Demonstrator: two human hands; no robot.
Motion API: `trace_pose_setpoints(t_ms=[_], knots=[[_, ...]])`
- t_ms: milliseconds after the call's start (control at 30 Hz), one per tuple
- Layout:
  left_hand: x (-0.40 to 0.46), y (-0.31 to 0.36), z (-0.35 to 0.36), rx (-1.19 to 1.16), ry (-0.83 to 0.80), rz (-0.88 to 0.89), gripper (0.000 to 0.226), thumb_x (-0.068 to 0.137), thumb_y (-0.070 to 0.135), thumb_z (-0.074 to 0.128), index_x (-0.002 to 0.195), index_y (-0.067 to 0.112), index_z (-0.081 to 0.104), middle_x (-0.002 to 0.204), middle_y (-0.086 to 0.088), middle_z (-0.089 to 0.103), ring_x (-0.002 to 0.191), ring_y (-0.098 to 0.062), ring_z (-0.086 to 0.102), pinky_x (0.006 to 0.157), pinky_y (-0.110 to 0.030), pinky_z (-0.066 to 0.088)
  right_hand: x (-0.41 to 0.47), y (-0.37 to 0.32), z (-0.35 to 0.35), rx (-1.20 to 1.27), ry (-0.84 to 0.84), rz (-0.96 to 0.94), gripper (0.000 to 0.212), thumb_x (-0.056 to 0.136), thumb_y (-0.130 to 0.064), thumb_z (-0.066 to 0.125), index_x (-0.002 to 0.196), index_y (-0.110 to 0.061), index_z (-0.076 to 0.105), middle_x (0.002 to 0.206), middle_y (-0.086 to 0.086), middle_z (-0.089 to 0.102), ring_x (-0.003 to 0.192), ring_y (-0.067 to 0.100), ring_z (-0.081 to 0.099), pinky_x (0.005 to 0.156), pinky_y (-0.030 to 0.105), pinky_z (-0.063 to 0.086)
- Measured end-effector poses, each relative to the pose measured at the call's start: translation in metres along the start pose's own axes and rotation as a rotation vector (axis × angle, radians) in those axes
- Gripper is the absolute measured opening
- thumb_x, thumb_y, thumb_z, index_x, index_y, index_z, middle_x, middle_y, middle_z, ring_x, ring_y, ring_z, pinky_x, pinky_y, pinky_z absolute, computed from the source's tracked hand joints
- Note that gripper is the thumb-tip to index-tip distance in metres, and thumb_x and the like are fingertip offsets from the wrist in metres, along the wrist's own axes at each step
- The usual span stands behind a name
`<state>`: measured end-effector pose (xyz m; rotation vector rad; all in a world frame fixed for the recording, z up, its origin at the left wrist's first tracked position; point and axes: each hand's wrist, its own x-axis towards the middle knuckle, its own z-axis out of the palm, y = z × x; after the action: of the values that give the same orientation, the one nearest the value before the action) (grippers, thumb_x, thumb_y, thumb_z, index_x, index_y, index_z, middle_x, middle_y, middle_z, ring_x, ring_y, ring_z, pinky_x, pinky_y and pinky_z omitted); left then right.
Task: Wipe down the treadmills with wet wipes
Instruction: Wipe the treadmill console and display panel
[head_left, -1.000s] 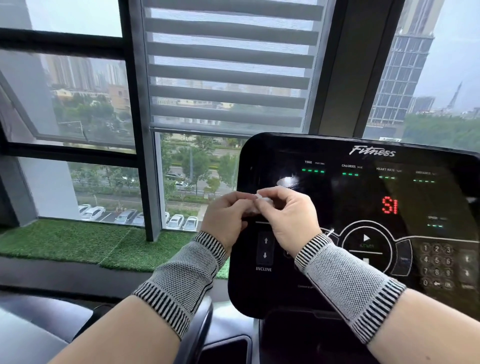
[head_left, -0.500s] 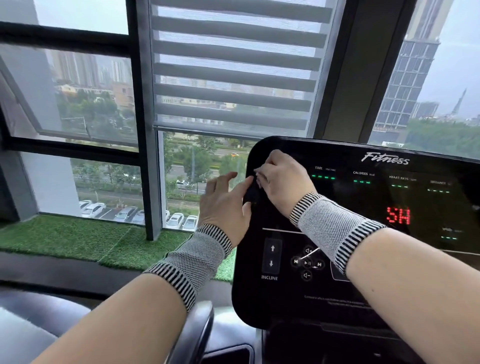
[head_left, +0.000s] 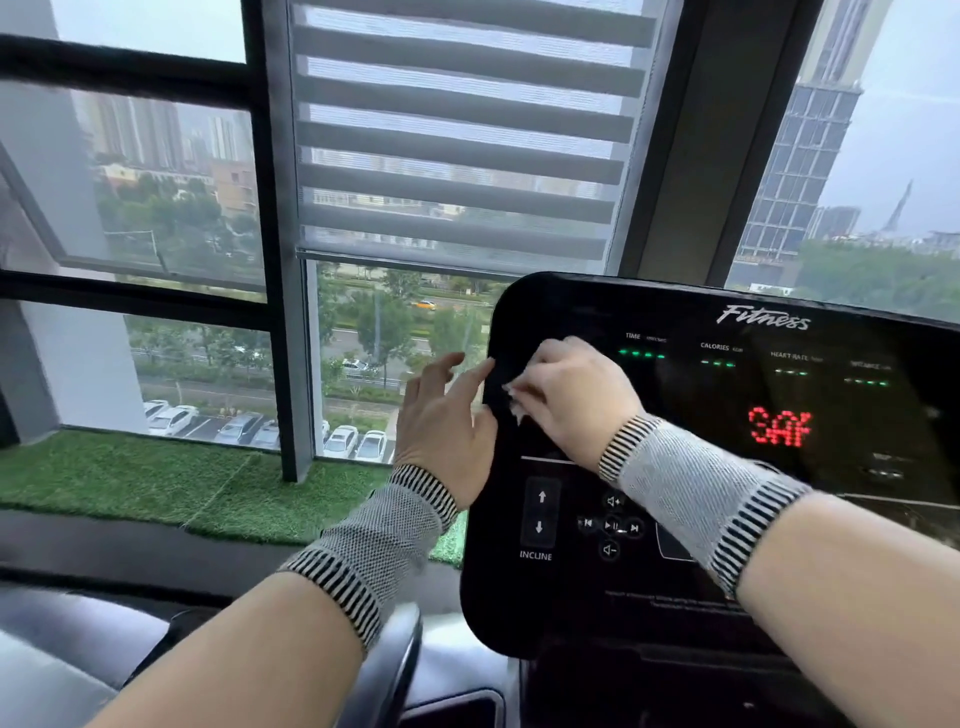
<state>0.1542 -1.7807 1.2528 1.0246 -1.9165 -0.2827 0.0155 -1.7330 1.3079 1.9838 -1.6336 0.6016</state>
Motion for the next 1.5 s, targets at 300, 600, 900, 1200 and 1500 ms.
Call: trace_pose_setpoints(t_ms=[300,600,900,1200,1500], knots=[[-0.041,0.017,0.007,-0.673,-0.249,-0.34,0.031,0.092,0.039,0.056,0.07,0.021,0.069,0.068,0.003,0.07,0.07,-0.014,0.069,0.061,-0.027,0.054,-0.073,-0.024,0.019,0.656,0.21,0.28,0.02,0.079,0.0,0.068,0.084,-0.019,0.069,0.091,-0.012,0.064,0.089,-0.002,0.06,0.078,0.006,0.044],[-0.048,0.024,0.001,-0.717,-0.223,-0.377,0.009,0.088,0.024,0.066,0.08,0.024,0.063,0.082,-0.005,0.074,0.08,-0.019,0.07,0.07,-0.031,0.056,-0.077,-0.023,0.004,0.903,0.131,0.571,0.005,0.081,-0.027,0.073,0.081,-0.025,0.069,0.076,-0.005,0.07,0.07,0.005,0.065,0.069,0.026,0.055],[-0.048,0.015,-0.008,-0.503,-0.051,-0.284,0.017,0.087,0.018,0.065,0.099,0.029,0.069,0.091,0.005,0.069,0.077,-0.005,0.064,0.071,-0.023,0.054,-0.042,-0.017,-0.008,0.598,0.119,0.438,0.009,0.084,-0.026,0.069,0.08,-0.029,0.062,0.072,-0.015,0.064,0.067,-0.001,0.058,0.064,0.013,0.044],[-0.043,0.003,-0.01,-0.525,-0.004,-0.396,0.023,0.09,0.013,0.059,0.106,0.029,0.065,0.076,0.005,0.063,0.034,0.002,0.042,0.04,-0.013,0.034,0.023,0.002,-0.002,0.1,0.047,0.098,0.017,0.093,-0.017,0.058,0.097,-0.009,0.073,0.098,-0.001,0.059,0.086,0.009,0.06,0.08,0.024,0.049],[-0.036,-0.001,-0.001,-0.457,0.014,-0.389,0.029,0.091,0.007,0.051,0.107,0.028,0.063,0.103,-0.018,0.065,0.053,-0.003,0.04,0.062,-0.029,0.046,-0.025,-0.022,0.022,0.127,-0.209,-0.118,0.017,0.092,-0.018,0.059,0.095,-0.008,0.072,0.104,0.006,0.058,0.09,0.025,0.059,0.072,0.025,0.041]])
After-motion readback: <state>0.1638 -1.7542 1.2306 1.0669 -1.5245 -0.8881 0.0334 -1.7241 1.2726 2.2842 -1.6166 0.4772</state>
